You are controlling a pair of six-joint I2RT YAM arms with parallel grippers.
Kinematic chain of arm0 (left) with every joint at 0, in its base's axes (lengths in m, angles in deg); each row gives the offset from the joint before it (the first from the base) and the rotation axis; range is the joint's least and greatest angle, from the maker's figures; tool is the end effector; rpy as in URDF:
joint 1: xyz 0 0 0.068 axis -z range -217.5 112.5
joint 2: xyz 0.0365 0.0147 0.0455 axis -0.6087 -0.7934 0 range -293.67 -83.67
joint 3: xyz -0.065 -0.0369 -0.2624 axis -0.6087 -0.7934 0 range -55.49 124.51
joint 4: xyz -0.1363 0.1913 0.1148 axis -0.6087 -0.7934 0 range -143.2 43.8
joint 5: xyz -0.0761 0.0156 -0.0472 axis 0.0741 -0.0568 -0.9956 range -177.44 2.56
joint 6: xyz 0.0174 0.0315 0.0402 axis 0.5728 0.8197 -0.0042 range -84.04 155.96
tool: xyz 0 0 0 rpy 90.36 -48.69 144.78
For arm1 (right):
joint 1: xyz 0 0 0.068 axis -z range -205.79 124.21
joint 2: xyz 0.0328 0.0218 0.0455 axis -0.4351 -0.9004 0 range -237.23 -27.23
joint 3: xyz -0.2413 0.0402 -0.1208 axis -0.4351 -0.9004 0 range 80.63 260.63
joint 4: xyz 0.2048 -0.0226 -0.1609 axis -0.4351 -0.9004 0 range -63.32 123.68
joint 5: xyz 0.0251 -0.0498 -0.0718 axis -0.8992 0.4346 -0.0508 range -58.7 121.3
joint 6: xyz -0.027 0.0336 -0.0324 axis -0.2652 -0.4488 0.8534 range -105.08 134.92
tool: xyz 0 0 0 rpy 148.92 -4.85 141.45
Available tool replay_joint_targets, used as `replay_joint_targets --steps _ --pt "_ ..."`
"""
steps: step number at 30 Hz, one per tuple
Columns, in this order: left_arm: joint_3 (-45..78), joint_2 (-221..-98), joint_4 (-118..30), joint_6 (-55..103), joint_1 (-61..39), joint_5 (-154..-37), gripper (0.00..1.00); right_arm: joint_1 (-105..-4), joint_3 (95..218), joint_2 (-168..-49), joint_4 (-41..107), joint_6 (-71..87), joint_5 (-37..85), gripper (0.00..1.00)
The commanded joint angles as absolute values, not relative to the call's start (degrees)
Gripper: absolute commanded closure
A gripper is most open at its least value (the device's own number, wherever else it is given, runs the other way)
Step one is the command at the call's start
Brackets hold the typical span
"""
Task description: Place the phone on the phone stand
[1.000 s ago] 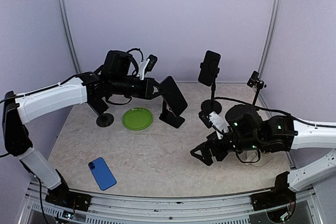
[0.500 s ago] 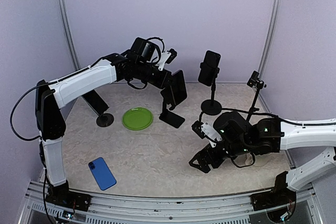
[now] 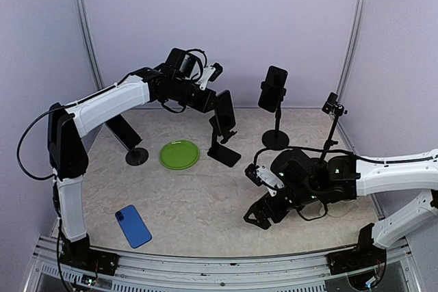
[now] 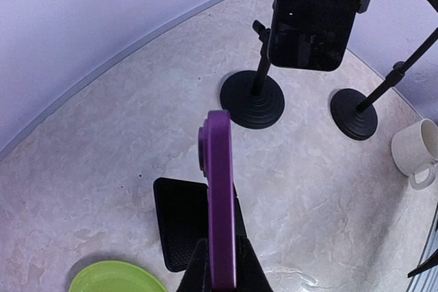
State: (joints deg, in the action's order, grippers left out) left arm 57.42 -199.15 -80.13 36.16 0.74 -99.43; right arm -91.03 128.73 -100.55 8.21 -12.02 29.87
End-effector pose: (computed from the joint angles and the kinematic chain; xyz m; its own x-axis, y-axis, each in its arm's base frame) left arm 0.3633 -0.2958 0.3360 -0.4646 0.3704 -0.8043 0.7382 0.6637 -0.1207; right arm 0.1085 0.2372 0.2316 -0.7033 -0.4432 -0.5559 -0.6683 0.6789 0.3042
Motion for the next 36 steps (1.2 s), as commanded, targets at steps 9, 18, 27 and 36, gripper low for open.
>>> replay_joint_targets --steps 9,18,27,36 --pt "59.7 -202.0 -77.0 34.5 -0.5 -103.4 1.0 -90.5 130.3 -101.8 9.0 -11.8 28.1 0.09" --pt "59.5 -201.8 -77.4 33.8 -1.0 -104.9 1.0 -90.5 130.3 -102.2 9.5 -11.8 28.2 0.09" --pt "59.5 -200.5 -77.3 33.1 -3.3 -104.5 1.0 -90.5 130.7 -102.9 9.7 -10.0 28.0 0.09" --pt "59.5 -198.8 -77.3 31.5 -4.2 -106.8 1.0 -90.5 131.1 -104.1 10.0 -9.7 27.0 0.09"
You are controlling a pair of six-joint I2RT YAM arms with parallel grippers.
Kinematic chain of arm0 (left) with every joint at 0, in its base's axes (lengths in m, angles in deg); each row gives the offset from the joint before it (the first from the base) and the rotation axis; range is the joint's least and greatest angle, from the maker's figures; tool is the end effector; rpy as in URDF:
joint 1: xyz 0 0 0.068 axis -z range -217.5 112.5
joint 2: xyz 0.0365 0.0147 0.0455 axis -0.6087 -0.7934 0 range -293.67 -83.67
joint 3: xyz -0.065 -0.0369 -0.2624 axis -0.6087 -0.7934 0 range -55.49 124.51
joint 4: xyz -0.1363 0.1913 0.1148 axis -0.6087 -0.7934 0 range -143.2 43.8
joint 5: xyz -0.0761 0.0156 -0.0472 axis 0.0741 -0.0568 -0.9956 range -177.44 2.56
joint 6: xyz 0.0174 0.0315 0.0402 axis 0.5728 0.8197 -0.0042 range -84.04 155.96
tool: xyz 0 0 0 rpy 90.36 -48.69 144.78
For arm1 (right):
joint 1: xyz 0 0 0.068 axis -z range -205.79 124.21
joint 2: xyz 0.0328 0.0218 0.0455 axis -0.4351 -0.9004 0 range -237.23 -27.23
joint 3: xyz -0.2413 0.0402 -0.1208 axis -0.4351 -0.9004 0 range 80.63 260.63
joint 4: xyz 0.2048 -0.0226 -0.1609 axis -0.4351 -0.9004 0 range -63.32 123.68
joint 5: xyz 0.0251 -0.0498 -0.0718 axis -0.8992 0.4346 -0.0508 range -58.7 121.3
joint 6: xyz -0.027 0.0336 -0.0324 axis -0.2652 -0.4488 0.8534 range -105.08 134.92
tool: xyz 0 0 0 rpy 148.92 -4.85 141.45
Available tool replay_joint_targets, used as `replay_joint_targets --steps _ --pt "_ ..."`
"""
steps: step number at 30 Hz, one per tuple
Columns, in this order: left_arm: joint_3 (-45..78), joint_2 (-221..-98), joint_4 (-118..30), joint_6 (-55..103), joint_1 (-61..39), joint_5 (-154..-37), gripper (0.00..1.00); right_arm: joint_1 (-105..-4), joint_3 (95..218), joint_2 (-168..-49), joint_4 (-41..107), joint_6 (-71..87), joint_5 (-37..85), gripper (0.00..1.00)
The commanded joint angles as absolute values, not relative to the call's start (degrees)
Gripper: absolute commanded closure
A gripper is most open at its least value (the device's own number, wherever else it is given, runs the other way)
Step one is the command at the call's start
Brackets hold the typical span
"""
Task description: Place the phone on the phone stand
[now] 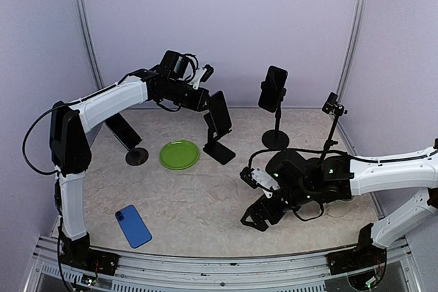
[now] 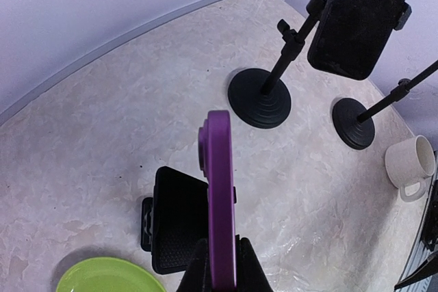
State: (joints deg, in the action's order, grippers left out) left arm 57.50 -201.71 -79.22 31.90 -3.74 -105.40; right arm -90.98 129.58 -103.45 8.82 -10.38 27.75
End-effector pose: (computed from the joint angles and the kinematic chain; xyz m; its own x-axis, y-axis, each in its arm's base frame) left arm 0.3915 -0.2750 0.3182 -0.5631 0.2953 -0.7718 0.6922 0.6787 -0.2454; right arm 0.1112 0.2456 0.2246 -0.6936 -0.4836 -0.5339 -0.6918 0.6538 0.3065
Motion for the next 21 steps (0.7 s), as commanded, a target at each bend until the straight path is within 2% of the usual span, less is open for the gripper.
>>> replay_joint_targets --steps 1,11,21 --pt "59.4 -198.8 -77.4 31.7 -4.2 -107.0 1.0 -90.5 131.1 -104.2 10.1 -9.6 27.0 0.09" --pt "58.3 -197.0 -78.5 34.6 -5.4 -114.4 1.0 -90.4 132.0 -105.1 9.8 -8.6 26.7 0.09" --pt "57.7 -196.9 -80.8 37.6 -8.0 -113.8 1.0 -90.4 131.9 -104.6 8.8 -9.0 26.1 0.09"
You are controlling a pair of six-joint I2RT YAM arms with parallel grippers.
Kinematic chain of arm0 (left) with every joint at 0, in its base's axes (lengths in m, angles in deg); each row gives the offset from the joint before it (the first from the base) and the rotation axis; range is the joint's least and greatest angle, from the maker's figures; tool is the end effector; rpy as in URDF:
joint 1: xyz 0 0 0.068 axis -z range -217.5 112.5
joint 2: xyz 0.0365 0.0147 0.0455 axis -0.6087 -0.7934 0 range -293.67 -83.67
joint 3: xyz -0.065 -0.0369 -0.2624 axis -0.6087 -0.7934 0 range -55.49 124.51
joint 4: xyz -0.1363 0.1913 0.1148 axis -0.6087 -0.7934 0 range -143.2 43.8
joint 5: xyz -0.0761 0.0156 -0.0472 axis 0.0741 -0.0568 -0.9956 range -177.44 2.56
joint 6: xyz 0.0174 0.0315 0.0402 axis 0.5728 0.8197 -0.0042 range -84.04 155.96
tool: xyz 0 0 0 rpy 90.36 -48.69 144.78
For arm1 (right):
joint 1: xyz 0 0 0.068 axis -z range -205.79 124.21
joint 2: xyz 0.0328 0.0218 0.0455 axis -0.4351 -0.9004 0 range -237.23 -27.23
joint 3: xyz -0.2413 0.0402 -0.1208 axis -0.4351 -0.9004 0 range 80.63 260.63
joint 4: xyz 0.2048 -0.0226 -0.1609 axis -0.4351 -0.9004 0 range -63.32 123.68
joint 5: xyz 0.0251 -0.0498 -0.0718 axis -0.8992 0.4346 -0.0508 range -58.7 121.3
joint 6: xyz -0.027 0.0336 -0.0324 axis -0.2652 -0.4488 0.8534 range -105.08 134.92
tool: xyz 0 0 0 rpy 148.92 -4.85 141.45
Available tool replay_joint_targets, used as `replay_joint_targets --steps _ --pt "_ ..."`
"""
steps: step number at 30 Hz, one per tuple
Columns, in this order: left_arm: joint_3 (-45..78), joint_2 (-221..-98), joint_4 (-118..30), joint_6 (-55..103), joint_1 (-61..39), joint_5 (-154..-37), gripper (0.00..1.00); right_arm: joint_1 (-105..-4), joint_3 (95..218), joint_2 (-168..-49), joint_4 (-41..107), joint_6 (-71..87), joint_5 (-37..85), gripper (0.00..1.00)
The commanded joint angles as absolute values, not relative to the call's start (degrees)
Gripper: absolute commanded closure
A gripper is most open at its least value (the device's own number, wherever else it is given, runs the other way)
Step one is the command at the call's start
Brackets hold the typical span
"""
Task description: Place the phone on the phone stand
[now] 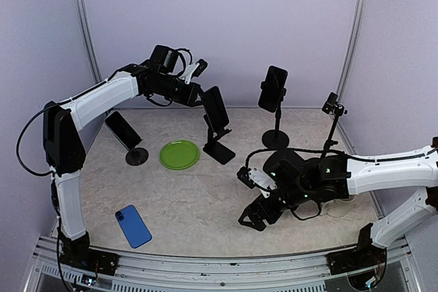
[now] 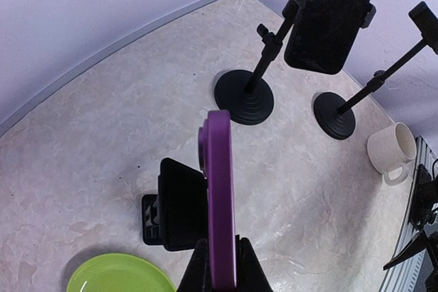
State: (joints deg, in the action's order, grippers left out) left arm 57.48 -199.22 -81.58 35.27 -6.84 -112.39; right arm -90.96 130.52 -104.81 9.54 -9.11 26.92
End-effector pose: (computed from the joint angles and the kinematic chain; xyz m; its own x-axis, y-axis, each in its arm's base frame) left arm 0.3924 -0.2501 0.3352 -0.5381 0.3062 -0.7853 0.7419 0.6142 -0.2689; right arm 0.1133 0.2514 0.2246 -0.6782 -0.4986 -0.5398 -0.7100 0.6340 0.3065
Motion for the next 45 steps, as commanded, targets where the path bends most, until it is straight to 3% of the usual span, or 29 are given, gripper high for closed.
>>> replay_joint_targets --steps 1,40,45 --pt "57.6 -197.0 -80.8 37.8 -8.2 -114.0 1.0 -90.4 131.9 -104.5 8.7 -9.1 26.2 0.09" --pt "59.1 -203.6 -79.7 40.0 -10.5 -120.8 1.0 -90.4 130.5 -103.3 8.4 -12.3 25.8 0.09" --pt "59.6 -204.4 -78.6 39.0 -10.9 -119.0 0.72 -90.4 130.8 -103.8 8.3 -11.9 25.8 0.09"
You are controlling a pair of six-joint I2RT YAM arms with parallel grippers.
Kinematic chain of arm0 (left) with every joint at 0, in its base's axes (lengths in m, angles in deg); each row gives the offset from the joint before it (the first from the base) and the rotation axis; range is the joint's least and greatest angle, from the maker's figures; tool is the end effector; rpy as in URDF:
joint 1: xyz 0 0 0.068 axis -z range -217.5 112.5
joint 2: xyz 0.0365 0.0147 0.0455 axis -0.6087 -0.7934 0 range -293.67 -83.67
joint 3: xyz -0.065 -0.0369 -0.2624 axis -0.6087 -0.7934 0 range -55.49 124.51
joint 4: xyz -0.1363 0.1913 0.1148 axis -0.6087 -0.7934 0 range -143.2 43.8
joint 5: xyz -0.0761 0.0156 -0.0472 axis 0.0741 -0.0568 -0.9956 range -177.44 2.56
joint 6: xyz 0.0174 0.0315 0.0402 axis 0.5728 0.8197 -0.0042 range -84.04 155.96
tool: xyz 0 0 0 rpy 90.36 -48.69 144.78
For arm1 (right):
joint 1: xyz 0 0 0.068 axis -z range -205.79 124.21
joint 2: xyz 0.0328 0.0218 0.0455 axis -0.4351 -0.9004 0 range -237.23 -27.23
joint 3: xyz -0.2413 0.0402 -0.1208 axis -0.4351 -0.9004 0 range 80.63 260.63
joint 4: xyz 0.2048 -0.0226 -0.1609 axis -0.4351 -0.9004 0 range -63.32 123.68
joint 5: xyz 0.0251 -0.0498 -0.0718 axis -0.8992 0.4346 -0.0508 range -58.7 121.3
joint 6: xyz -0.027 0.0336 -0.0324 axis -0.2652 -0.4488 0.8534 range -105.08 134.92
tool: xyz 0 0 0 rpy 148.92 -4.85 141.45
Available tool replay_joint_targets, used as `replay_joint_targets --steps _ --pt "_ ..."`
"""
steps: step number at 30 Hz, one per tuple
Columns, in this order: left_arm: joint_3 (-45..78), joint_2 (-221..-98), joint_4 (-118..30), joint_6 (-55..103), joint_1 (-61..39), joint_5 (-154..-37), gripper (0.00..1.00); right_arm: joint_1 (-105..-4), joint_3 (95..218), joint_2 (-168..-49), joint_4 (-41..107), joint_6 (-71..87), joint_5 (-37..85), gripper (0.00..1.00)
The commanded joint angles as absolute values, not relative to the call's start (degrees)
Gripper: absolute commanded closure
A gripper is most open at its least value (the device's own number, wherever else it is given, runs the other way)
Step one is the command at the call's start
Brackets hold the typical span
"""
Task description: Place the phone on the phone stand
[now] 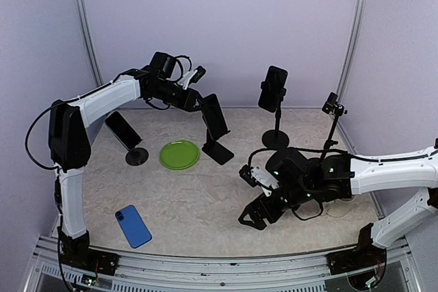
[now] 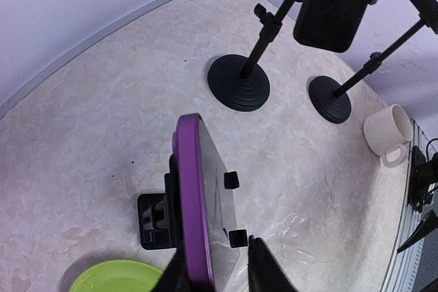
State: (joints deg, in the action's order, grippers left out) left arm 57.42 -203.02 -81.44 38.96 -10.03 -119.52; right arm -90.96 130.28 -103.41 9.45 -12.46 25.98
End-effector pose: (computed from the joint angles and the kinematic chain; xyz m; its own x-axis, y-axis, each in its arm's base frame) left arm 0.4148 -0.2370 0.3065 -0.5503 0.3360 -0.7644 0.7726 0.5521 -0.3136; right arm 0.1113 0.2484 0.2294 -0.7158 -0.4564 -0.5285 -0.6746 0.6474 0.3547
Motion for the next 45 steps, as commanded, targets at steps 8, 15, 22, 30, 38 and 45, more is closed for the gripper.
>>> replay_joint_targets --steps 8,15,22,30,38,45 --pt "61.1 -206.3 -76.3 36.8 -11.0 -115.5 0.58 -90.4 131.3 -104.7 8.2 -11.8 25.7 0.09" --pt "62.5 -208.3 -75.1 35.1 -11.6 -114.6 0.54 -90.3 131.4 -105.1 8.0 -11.8 25.7 0.09" --pt "63.0 -209.7 -73.8 32.6 -12.3 -113.5 0.48 -90.1 131.6 -105.3 7.7 -11.8 25.5 0.09" --pt "62.7 -206.2 -71.6 30.8 -11.8 -113.2 0.37 -89.8 132.4 -105.2 6.5 -10.0 26.0 0.08" --pt "52.6 -192.3 -69.7 31.2 -8.1 -103.0 0.32 -86.4 139.8 -102.9 0.3 -6.6 29.1 0.06" --pt "39.4 -180.5 -69.8 28.6 2.6 -94.2 0.33 -76.7 148.3 -93.7 -6.3 -8.1 35.6 0.08"
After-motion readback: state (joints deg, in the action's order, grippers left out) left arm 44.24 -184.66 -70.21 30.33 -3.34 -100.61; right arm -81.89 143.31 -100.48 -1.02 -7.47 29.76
